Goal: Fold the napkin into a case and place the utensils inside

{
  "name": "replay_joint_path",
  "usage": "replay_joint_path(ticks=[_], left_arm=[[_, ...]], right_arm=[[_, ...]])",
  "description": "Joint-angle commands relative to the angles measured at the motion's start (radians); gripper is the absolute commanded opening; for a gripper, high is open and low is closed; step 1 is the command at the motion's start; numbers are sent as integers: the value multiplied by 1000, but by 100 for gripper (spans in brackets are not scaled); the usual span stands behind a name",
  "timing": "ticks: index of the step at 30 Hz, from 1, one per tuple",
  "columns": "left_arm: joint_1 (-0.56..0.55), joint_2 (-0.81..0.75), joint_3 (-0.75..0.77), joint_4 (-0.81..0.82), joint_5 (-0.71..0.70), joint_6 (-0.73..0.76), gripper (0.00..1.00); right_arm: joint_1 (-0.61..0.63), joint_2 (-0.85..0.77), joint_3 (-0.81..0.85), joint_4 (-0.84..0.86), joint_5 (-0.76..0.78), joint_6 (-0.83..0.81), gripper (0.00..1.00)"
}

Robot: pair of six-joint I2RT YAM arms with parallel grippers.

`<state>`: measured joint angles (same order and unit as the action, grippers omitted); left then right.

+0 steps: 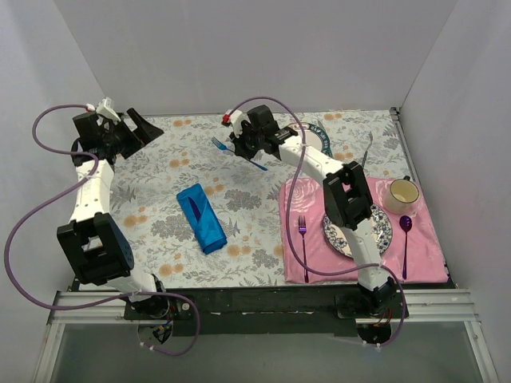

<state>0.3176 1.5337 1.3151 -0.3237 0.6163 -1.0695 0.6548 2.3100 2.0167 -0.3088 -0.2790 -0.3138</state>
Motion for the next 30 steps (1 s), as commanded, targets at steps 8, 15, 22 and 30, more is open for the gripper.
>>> replay_joint_path(ticks=[8,15,22,30], left_arm=[[-175,11,26,-8,18,180,54],[-287,66,91,-25,-18,212,47],[-304,92,102,-25,-46,207,43],[-345,101,104,-26,-64,203,41]], right_arm=[[58,-251,-113,62,112,277,1],[109,-259,-79,-4,162,300,1],[140,-294,-121,25,187,294,1],[151,-316,-144,31,182,294,1]])
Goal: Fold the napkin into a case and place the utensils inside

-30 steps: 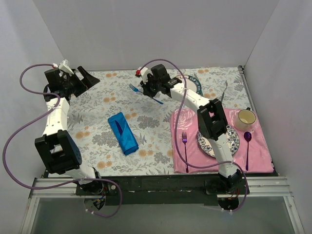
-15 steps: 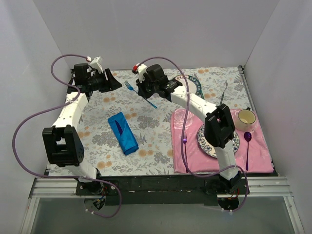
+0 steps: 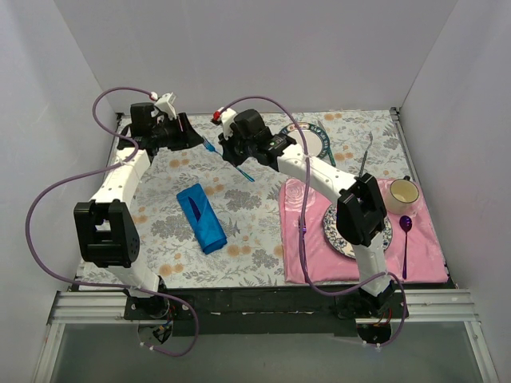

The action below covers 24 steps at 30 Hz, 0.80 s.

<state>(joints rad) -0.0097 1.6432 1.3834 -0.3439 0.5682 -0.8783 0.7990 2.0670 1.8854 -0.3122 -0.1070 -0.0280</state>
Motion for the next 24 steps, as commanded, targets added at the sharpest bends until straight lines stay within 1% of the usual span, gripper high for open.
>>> replay_joint_path(ticks=[1,9,13,21,23,24], left_arm=[[-19,-10,36,-7,-14,9,41],[-29,-5,32,3,-11,-14,34],[-30,-6,26,2,-14,-21,28],[-30,4,25,-7,-21,-45,25],[-32,6,28,-7,-18,-44,24],[-32,6,26,-7,-18,-45,21]], right_arm=[[9,-73,-15,35,9,7,1],[17,-94,-46,53,-2,-1,1],[22,-110,-60,64,-3,-3,1],[22,-123,-66,64,-13,-3,1],[22,-128,-68,65,-14,-3,1],[20,-128,-66,65,-16,-3,1]])
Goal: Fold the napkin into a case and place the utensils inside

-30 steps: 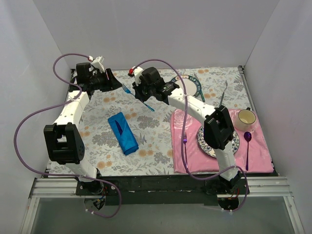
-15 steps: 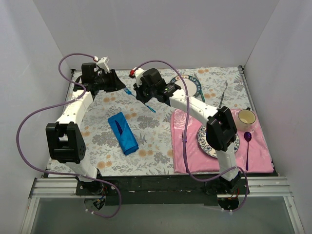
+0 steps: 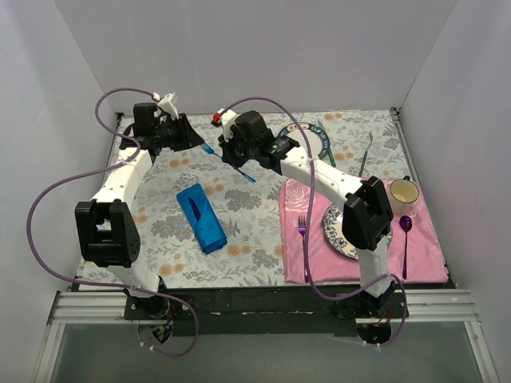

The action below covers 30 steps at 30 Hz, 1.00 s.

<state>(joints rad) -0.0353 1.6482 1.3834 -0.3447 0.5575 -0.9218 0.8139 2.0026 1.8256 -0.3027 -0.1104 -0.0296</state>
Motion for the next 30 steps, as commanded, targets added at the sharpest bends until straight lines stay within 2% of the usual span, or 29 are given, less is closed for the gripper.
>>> replay_joint_path(ticks=[1,4,6,9,11,12,13,15,16,18,19,20,24,25,28,30], left_arm=[[-6,1,29,-8,-5,-2,20],[-6,2,31,-8,8,-11,11],[-5,-1,28,-8,27,-18,0],[8,1,19,-17,63,-38,0],[34,4,16,-34,100,-46,0],[70,7,14,-33,164,-39,0],[86,7,9,-36,183,-31,0],[138,9,6,-30,231,-3,0],[155,16,8,-28,289,9,0],[205,27,16,-27,333,40,0],[222,41,22,-27,407,53,0],[245,45,34,-28,429,64,0],[267,35,36,-19,533,129,0],[265,26,29,-2,550,139,0],[265,-11,-21,74,596,130,0],[264,-43,-55,122,601,97,0]], right_arm=[[7,-64,-6,56,-14,-3,1],[7,-62,-3,54,-21,-3,1],[7,-59,1,51,-32,-1,1],[7,-53,9,42,-84,-4,1],[5,-53,12,28,-116,-7,8],[-1,-56,12,25,-127,-9,14],[-2,-60,9,22,-150,-3,27],[-19,-74,-3,30,-192,3,33],[-25,-77,-6,33,-234,19,48],[-51,-87,-9,39,-284,22,64],[-61,-88,-11,43,-338,46,77],[-70,-90,-14,51,-365,66,81],[-128,-62,-25,95,-552,132,83],[-137,-48,-16,100,-663,158,81],[-153,8,24,122,-840,259,81],[-153,25,24,163,-893,351,82]])
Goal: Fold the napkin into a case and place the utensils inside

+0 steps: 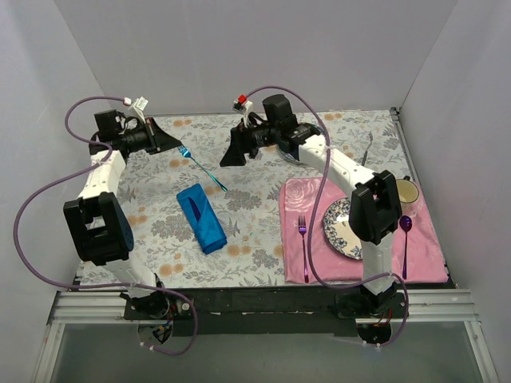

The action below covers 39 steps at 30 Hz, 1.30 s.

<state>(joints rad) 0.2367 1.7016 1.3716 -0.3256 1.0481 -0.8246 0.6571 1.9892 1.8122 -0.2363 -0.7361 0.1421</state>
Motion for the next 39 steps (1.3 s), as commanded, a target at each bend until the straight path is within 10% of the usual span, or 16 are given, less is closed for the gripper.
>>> replay_joint_path(ticks=[1,11,19,25,32,39], left_arm=[[-7,-105,-69,144,115,-13,0],[-39,-172,-143,252,119,-65,0],[-74,-200,-149,309,122,-80,0],[-97,-226,-172,309,109,-80,0],[-102,-235,-161,240,44,-25,25],[-103,-238,-158,191,35,5,25]], right_arm=[[4,42,18,168,-302,216,84],[29,135,102,186,-332,357,85],[50,184,131,169,-345,384,63],[50,177,111,210,-350,407,2],[49,160,84,227,-348,418,1],[49,143,64,227,-339,415,1]])
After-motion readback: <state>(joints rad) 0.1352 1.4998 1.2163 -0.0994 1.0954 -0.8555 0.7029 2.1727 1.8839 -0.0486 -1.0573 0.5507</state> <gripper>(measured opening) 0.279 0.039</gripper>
